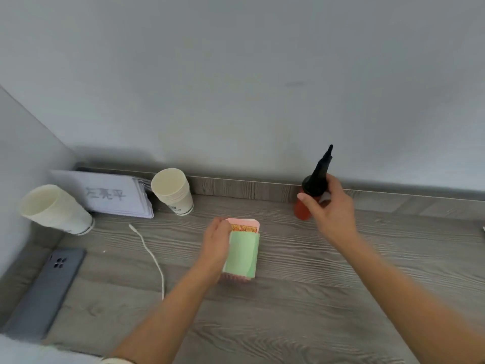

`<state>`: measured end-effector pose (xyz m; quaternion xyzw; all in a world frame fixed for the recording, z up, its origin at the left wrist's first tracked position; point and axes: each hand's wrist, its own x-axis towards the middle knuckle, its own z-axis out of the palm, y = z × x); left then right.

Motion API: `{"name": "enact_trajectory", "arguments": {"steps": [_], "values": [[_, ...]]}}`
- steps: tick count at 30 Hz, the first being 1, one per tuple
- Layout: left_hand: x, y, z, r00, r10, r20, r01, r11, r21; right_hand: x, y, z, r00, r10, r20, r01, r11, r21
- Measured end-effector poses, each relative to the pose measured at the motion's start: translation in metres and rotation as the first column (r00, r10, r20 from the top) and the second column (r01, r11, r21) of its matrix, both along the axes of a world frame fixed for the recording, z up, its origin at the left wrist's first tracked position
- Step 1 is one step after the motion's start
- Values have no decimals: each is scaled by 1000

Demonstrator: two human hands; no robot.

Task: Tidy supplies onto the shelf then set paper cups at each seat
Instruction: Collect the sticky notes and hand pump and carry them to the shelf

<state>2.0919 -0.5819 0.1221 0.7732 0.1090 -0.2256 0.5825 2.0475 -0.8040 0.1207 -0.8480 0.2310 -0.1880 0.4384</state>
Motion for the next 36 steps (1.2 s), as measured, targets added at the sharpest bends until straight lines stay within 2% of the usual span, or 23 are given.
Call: {"name": "enact_trajectory", "arguments": {"steps": [3,8,12,16,19,21,27,32,36], "values": [[26,-45,-5,998,-35,53,35,999,-1,2,-1,-1,999,-30,-18,30,999,-23],[42,-86,-26,991,-96,94,76,978,193,3,-1,0,998,-31,-46,30,999,-37],[33,-88,-37,965,-167,201,118,965,236,3,-2,-2,998,-48,-42,46,998,-37],[22,-60,-35,848,-407,339,275,885,376,2,-2,-3,998,-53,-34,52,998,-25],[7,-42,-36,743,-604,289,453,772,447,2,-3,-3,998,-43,-41,42,999,-22],[5,-45,-40,686,-662,300,447,710,545,1,-5,-2,998,-30,-48,29,999,-24],[22,-59,-42,693,-614,379,318,732,603,2,-6,0,999,12,-35,-13,999,-37],[22,-60,-44,654,-657,375,346,701,624,-2,-4,1,1000,19,-25,-19,1000,-2],[22,-53,-36,625,-705,336,419,666,617,-6,0,7,997,18,-76,-22,998,-56]]}}
